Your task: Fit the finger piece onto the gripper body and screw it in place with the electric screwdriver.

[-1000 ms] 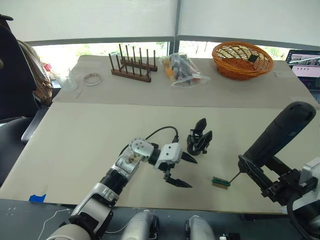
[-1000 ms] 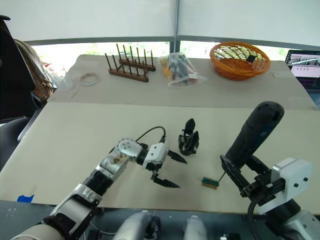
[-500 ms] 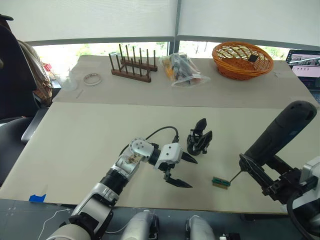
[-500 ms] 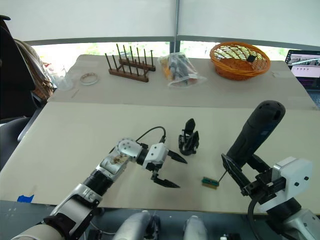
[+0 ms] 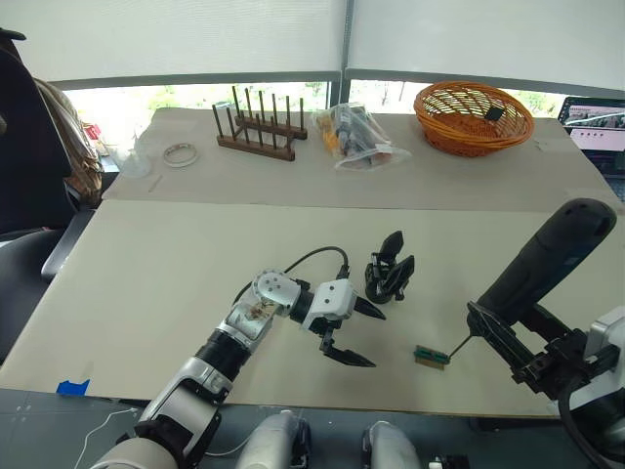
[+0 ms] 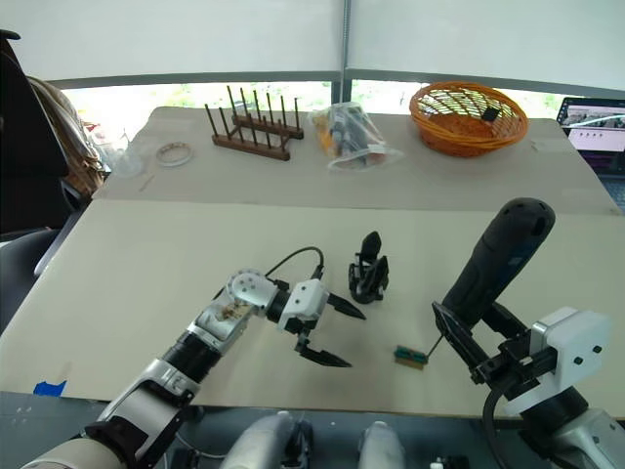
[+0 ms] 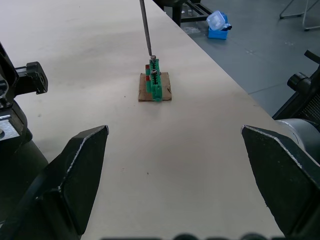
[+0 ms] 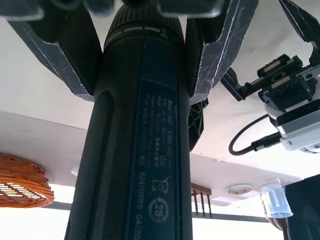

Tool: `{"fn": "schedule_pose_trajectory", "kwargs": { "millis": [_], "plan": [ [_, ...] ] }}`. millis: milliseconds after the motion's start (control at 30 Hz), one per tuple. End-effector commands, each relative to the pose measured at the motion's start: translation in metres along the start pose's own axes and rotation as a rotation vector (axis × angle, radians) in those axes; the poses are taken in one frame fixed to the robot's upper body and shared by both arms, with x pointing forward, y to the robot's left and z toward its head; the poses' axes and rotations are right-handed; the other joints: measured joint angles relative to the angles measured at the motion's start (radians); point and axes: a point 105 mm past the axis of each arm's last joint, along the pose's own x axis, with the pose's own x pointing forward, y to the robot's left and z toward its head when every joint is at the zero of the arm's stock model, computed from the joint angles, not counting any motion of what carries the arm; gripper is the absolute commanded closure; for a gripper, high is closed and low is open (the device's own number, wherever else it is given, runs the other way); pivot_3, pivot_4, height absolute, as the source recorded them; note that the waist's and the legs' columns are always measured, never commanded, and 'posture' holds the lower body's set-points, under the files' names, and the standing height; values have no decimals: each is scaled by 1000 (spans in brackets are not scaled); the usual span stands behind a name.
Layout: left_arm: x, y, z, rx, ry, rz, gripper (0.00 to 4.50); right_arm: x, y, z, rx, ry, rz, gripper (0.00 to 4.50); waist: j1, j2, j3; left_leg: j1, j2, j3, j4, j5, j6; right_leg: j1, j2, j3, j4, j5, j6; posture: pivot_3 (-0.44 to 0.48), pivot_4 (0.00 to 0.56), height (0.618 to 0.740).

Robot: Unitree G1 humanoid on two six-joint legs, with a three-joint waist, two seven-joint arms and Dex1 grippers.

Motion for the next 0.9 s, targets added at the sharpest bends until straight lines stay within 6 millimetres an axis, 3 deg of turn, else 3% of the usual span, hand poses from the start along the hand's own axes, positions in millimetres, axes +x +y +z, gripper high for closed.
{"fn": "schedule_pose_trajectory", "kwargs": {
  "millis": [33,900],
  "plan": [
    [-2,4,10,47,-22,8,0,1,5,15,-39,-59,20,2575,0,0,0,0,0,0,0,0,0,0,0,0,0,0,0,0,150,740],
    [-2,4,11,49,-21,7,0,3,11,15,-32,-49,35,2575,0,0,0,0,0,0,0,0,0,0,0,0,0,0,0,0,150,740]
  ]
}}
